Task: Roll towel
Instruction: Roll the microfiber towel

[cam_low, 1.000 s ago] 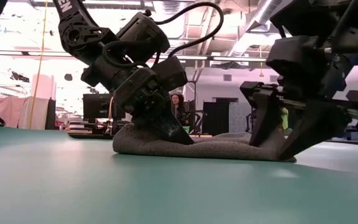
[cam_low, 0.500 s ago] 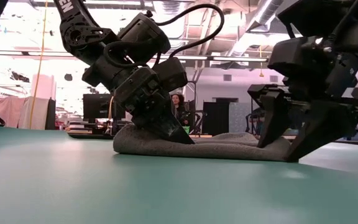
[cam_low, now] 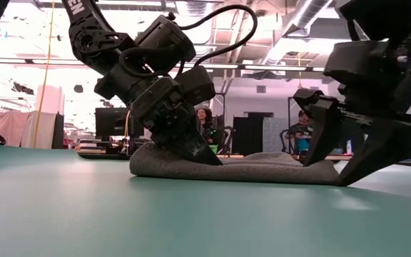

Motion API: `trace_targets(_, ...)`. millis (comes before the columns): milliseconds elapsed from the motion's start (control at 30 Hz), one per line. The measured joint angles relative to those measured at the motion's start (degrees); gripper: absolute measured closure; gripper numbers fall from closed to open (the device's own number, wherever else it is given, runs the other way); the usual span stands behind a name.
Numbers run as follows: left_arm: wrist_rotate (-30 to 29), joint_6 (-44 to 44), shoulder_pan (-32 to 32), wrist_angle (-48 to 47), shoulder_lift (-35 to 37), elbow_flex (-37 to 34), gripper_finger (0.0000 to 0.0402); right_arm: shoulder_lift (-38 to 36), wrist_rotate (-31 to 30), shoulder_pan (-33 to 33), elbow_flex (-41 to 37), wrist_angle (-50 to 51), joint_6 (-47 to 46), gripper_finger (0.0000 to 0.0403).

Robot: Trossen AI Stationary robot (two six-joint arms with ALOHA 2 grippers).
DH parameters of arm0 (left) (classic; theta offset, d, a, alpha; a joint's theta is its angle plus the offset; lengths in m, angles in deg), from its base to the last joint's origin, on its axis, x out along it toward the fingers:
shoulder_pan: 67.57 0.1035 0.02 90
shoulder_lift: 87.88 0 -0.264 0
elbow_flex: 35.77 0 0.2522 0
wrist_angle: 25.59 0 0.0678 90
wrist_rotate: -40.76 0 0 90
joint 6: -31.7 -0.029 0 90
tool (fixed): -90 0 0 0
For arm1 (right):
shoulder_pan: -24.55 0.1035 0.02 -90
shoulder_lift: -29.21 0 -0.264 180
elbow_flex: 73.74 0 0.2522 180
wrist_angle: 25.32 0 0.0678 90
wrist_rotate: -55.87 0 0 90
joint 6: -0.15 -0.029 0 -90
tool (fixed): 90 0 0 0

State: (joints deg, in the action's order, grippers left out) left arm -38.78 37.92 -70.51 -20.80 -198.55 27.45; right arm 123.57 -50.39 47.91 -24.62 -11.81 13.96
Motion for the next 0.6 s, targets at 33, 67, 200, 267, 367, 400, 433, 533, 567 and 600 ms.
trace_targets(33,0.36,-0.01,0.0,0.0,0.0,0.0,0.0401,0.29,-0.55,-0.18,0.0,-0.21,-0.02,0.0181)
trace_targets(67,0.83,-0.01,0.0,-0.04,-0.01,0.0,0.0401,0.38,-1.01,-0.25,0.0,-0.24,-0.04,0.0184)
trace_targets(200,2.13,0.01,0.11,-0.13,-0.02,-0.04,0.0401,0.52,-2.96,-0.26,-0.03,-0.55,-0.04,0.0201)
trace_targets(267,2.2,-0.13,0.11,-0.13,-0.02,-0.04,0.0401,0.58,-4.78,-0.11,-0.07,-0.62,-0.73,0.0213)
trace_targets(367,2.32,-0.57,0.11,-0.13,-0.02,-0.04,0.0401,0.62,-6.26,-0.12,-0.07,-0.31,-2.94,0.0238)
trace_targets(400,2.36,-0.57,0.11,-0.13,-0.02,-0.04,0.0401,0.62,-6.54,-0.12,-0.07,-0.24,-3.93,0.0248)
trace_targets(433,2.41,-0.54,0.11,-0.13,-0.02,-0.04,0.0401,0.64,-6.85,-0.08,-0.09,-0.2,-5.01,0.0259)
trace_targets(533,2.7,0.35,0.07,0.13,-0.02,-0.04,0.0401,0.68,-7.81,0.4,-0.11,-0.19,-7.78,0.0303)
trace_targets(567,3.16,0.78,0.07,0.43,-0.04,-0.04,0.0401,0.55,-8.04,0.63,-0.04,-0.15,-8.55,0.032)
trace_targets(600,3.77,1.35,0.07,0.62,-0.07,-0.04,0.0401,0.53,-8.41,0.82,0.11,0.11,-9.15,0.0337)
